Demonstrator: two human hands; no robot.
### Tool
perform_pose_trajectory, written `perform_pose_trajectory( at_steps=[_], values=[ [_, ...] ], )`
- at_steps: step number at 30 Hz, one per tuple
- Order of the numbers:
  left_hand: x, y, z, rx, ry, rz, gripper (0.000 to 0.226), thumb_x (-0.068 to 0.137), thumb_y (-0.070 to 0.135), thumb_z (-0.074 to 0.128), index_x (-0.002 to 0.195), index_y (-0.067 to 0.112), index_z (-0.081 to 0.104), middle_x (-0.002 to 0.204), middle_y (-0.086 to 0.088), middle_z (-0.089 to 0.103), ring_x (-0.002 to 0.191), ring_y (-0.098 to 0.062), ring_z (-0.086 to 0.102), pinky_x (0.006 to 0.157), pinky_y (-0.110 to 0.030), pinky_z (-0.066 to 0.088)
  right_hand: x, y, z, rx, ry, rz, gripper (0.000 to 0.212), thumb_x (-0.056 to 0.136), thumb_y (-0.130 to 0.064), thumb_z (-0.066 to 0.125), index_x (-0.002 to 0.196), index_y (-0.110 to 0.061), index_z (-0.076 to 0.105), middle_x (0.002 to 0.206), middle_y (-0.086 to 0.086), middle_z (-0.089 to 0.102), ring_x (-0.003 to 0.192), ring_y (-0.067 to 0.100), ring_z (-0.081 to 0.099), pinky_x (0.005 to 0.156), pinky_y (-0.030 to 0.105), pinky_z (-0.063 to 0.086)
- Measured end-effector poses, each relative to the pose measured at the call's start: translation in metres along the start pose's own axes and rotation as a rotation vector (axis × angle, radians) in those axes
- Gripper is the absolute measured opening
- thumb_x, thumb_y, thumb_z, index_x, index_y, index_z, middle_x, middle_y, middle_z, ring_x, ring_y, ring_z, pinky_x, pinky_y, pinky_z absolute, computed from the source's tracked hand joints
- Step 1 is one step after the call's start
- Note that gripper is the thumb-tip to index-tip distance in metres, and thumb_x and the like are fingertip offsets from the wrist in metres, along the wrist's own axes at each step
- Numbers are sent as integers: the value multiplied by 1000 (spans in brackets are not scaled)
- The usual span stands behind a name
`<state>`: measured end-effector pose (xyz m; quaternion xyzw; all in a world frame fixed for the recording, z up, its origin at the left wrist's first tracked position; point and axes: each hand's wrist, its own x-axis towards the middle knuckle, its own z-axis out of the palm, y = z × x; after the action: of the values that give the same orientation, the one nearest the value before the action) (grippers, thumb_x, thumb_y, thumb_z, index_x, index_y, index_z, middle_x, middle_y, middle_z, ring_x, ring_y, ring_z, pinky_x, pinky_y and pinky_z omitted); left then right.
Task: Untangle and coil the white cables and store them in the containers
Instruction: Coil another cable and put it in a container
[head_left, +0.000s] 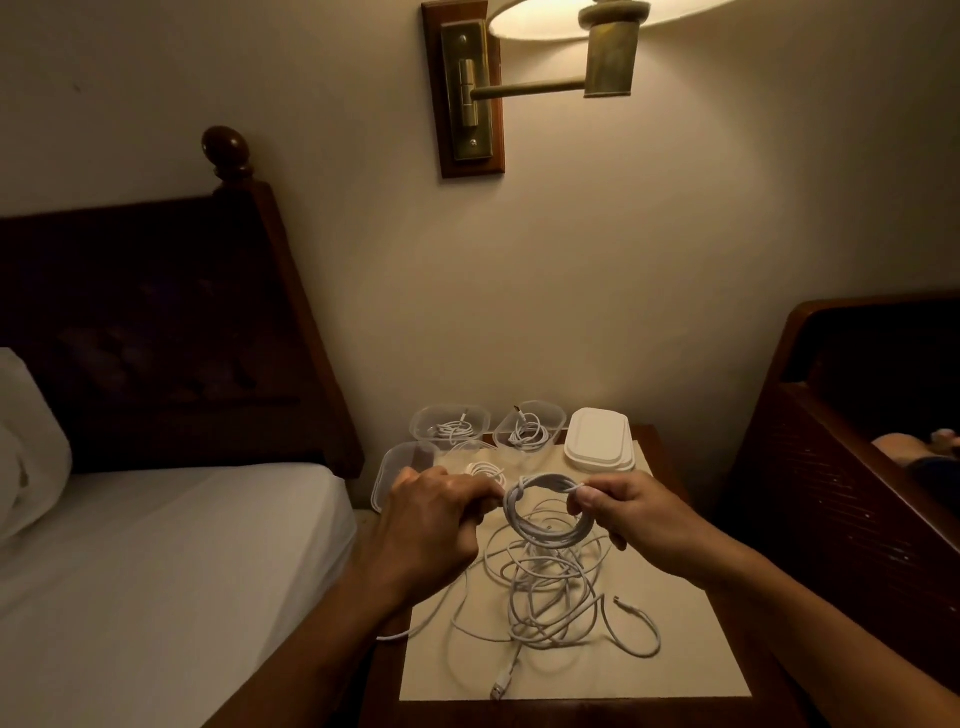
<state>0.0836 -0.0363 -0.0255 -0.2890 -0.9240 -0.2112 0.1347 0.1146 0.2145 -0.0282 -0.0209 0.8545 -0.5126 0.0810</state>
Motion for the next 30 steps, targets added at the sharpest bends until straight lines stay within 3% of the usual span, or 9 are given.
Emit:
perform_pose_trajectory(
  at_steps=[3,8,14,17,20,22,26,30],
  values=[
    [-2,2,6,-10,24,-16,25,94,25,60,110,39,72,83,18,69,74,-1,45,80,-37,46,-1,-6,5,-115,105,-43,27,104,-28,50,91,-21,72,88,-7,61,84,9,57,68,16,40],
    [-3,0,11,-2,-16,-57,26,98,28,59,117,40,71,95,14,73,82,-3,48,88,-39,47,0,-1,20,-122,286,-125,23,101,-19,58,84,-21,74,74,-8,69,70,-3,62,57,9,45],
    [-7,1,16,77,-29,-50,28,102,29,54,125,38,68,106,12,73,91,-8,54,89,-35,42,15,14,41,-55,375,-44,21,99,-18,61,88,-19,78,72,-10,70,69,7,65,60,15,45],
    [-5,2,25,-74,-4,-128,24,102,25,56,118,33,73,95,14,73,83,-2,59,76,-25,47,23,17,50,-73,427,-36,21,98,-16,60,89,-16,78,72,-8,69,68,7,63,60,19,44],
    [0,-7,36,-276,-54,-279,23,103,21,57,110,31,76,75,20,63,72,3,57,61,-14,40,30,17,61,-120,453,-28,20,100,-14,57,99,-13,77,82,-4,70,70,5,63,58,10,42],
    [3,-16,41,-419,-71,-382,22,104,20,57,107,29,76,76,12,66,72,-2,59,63,-19,47,36,17,66,-122,456,-3,21,100,-15,56,101,-11,77,86,0,71,72,4,61,57,8,41],
    [10,-29,52,-623,-30,-555,19,103,13,56,104,17,74,85,1,67,72,-11,60,59,-18,50,56,15,76,-61,386,127,26,100,-18,53,102,-11,77,94,6,74,82,16,65,75,30,53],
    [13,-34,58,-713,55,-610,23,103,8,53,100,15,75,87,-5,70,72,-12,60,55,-15,47,75,12,83,-53,333,185,27,101,-19,50,99,-8,75,92,6,71,74,12,59,61,24,44]
  ],
)
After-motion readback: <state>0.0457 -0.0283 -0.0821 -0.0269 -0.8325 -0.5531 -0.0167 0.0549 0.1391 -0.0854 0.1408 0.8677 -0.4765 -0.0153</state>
